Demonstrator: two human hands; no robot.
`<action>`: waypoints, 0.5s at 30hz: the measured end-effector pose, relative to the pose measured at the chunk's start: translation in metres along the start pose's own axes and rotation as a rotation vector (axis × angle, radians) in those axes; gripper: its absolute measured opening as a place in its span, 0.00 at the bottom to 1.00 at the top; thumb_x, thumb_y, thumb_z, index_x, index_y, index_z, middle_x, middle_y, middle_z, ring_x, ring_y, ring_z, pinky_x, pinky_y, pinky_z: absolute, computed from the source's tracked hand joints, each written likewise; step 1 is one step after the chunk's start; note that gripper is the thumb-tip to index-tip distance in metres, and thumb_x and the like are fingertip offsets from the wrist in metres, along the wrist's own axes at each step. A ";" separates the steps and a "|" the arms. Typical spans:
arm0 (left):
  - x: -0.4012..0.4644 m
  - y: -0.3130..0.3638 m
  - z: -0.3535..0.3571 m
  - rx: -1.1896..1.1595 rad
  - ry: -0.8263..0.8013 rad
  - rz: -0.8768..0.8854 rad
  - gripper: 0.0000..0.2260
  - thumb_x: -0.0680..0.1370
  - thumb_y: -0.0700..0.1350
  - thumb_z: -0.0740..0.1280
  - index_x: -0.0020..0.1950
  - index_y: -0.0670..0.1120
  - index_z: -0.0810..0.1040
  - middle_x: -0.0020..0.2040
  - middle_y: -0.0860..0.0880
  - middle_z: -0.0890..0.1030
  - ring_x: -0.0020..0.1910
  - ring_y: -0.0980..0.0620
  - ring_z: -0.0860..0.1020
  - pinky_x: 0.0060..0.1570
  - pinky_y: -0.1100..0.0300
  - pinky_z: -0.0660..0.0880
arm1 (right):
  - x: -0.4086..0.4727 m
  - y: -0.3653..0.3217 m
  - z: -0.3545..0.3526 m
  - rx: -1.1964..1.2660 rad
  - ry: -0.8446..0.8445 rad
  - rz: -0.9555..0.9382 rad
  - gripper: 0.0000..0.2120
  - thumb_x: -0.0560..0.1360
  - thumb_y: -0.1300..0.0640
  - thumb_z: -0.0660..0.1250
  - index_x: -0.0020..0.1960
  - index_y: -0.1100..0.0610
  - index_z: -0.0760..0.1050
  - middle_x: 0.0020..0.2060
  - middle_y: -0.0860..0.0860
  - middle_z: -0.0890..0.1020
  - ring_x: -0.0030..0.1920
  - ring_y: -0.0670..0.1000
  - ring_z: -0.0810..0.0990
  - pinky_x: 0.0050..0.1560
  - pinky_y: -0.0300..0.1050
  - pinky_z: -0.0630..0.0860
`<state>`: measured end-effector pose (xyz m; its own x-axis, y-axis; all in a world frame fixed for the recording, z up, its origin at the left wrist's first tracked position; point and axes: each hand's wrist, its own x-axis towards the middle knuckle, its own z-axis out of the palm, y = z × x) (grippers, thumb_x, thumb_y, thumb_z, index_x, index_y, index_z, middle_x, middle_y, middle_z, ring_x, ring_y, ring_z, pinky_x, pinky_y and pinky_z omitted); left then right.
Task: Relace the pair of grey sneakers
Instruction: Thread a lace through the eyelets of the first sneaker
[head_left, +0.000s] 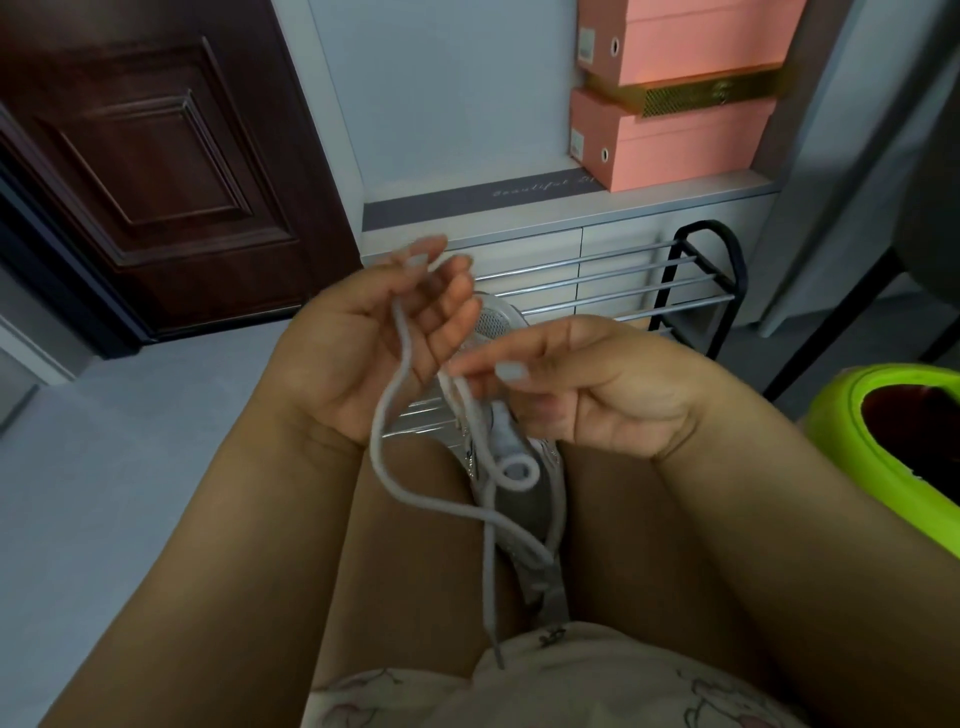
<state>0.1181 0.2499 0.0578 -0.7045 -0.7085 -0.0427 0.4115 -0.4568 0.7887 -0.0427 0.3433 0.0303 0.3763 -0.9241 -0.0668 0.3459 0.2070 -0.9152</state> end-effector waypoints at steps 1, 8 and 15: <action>0.000 0.003 0.004 -0.020 -0.016 0.023 0.09 0.71 0.37 0.62 0.49 0.43 0.76 0.44 0.43 0.80 0.38 0.53 0.80 0.38 0.61 0.79 | 0.001 -0.001 0.000 0.096 -0.039 -0.025 0.20 0.68 0.63 0.66 0.59 0.66 0.74 0.46 0.57 0.81 0.27 0.42 0.69 0.31 0.33 0.68; 0.003 0.017 0.018 -0.011 -0.016 0.133 0.08 0.78 0.35 0.58 0.51 0.43 0.75 0.42 0.45 0.80 0.36 0.55 0.79 0.35 0.63 0.78 | 0.006 0.006 0.006 0.062 -0.152 -0.019 0.19 0.70 0.60 0.66 0.61 0.61 0.74 0.51 0.61 0.79 0.25 0.42 0.69 0.30 0.36 0.71; 0.004 0.005 0.004 0.242 0.012 0.016 0.09 0.78 0.41 0.61 0.53 0.38 0.78 0.44 0.41 0.82 0.40 0.49 0.82 0.41 0.57 0.80 | -0.019 -0.014 -0.019 -0.564 0.149 -0.034 0.07 0.72 0.57 0.68 0.46 0.61 0.81 0.28 0.52 0.76 0.23 0.45 0.63 0.26 0.37 0.60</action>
<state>0.1150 0.2467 0.0643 -0.6918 -0.7212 -0.0352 0.2707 -0.3043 0.9133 -0.0706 0.3517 0.0367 0.2340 -0.9709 -0.0511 -0.1705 0.0108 -0.9853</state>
